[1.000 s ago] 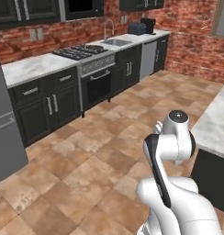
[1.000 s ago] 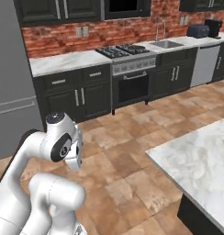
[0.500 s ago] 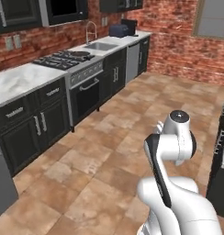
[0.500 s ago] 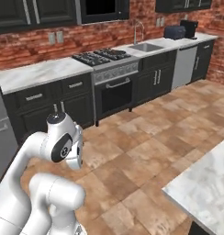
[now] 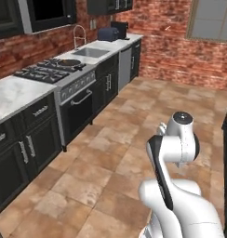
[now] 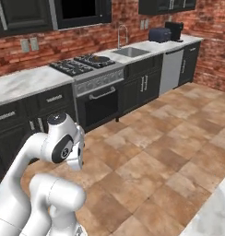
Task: Take the chicken drumsticks from the pan and place one on each plate on the dining counter.
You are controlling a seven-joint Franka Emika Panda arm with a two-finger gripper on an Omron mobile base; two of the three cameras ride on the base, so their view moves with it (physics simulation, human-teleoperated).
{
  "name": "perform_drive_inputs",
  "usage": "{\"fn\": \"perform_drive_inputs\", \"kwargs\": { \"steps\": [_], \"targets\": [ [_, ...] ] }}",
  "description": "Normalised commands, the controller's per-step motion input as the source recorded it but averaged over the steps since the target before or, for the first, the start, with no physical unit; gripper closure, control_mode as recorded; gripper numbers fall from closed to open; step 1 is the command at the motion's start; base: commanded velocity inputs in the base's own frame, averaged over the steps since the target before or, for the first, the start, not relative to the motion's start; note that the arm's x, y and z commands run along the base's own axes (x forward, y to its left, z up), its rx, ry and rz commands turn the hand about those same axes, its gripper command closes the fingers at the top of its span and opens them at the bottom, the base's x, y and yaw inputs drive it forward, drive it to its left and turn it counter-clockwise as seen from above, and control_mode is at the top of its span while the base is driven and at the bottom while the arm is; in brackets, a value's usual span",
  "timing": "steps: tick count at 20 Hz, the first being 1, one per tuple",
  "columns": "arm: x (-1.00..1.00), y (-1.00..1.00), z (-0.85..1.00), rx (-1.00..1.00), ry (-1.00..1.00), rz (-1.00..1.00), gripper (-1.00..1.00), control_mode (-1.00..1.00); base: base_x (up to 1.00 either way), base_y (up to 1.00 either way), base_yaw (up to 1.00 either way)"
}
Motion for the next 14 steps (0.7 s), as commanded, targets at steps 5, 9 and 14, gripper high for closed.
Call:
{"fn": "perform_drive_inputs", "kwargs": {
  "steps": [5, 9, 14],
  "targets": [
    [0.00, 0.00, 0.00, 0.00, 0.00, 0.00, -1.00, 1.00, 1.00, 0.00, -0.11],
    [0.00, 0.00, 0.00, 0.00, 0.00, 0.00, -1.00, 1.00, 1.00, 0.00, -0.06],
    [0.00, 0.00, 0.00, 0.00, 0.00, 0.00, -1.00, 1.00, 1.00, 0.00, -0.03]
  ]
}}
